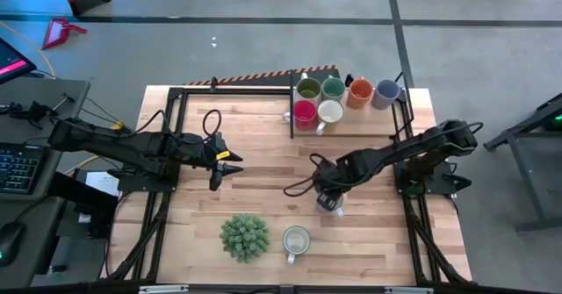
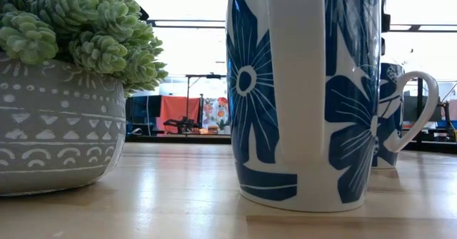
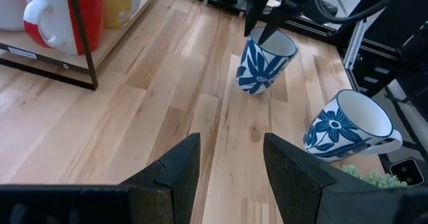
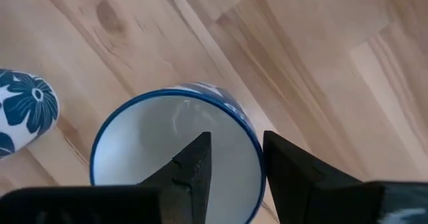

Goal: Place coffee mugs
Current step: Put the blue mug on the shelf

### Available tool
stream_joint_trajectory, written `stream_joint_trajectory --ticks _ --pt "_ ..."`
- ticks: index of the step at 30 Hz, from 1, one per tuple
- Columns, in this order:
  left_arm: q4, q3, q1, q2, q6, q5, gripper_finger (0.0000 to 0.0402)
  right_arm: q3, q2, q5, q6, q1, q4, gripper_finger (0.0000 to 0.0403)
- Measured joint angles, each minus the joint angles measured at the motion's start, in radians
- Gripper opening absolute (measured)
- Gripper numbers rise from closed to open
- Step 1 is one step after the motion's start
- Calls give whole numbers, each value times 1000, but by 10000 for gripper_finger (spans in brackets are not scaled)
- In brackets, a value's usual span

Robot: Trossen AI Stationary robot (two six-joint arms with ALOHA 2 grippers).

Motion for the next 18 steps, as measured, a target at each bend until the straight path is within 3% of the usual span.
stream_joint_trajectory --ticks 18 --pt "0 0 0 0 0 0 152 -163 0 15 100 4 190 113"
